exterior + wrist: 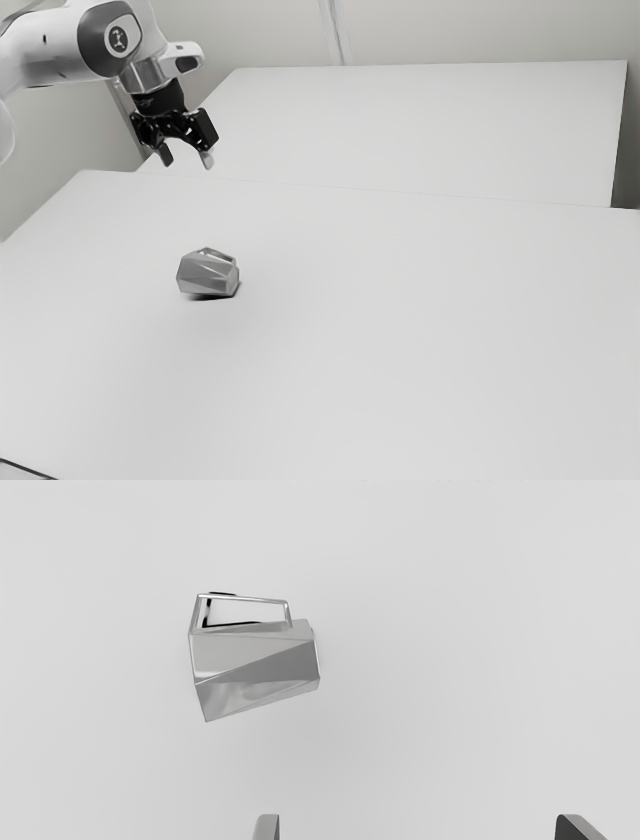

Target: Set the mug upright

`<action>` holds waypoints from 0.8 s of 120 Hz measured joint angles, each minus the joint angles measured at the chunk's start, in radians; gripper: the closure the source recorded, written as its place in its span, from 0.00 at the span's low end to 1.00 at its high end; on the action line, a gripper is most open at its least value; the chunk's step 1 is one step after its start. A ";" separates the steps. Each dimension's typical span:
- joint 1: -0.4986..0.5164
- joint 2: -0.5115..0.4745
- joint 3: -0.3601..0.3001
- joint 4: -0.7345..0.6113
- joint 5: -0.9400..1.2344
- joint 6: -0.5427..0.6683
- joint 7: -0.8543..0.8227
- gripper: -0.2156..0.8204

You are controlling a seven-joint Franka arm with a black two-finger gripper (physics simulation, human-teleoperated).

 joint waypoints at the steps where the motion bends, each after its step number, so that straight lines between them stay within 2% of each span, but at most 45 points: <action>1: 0.000 0.000 0.000 0.000 0.000 0.000 0.000 0.21; 40: -0.012 -0.005 0.009 -0.003 -0.004 -0.001 0.008 0.21; 45: -0.022 -0.006 0.033 -0.003 -0.013 -0.002 0.018 0.21; 53: -0.027 -0.007 0.112 -0.005 -0.070 -0.016 0.039 0.21; 67: 0.024 -0.003 0.224 -0.007 -0.182 -0.050 0.089 0.21; 80: 0.084 0.032 0.247 -0.004 -0.294 -0.071 0.150 0.21; 96: 0.177 0.157 0.250 0.002 -0.448 -0.087 0.235 0.21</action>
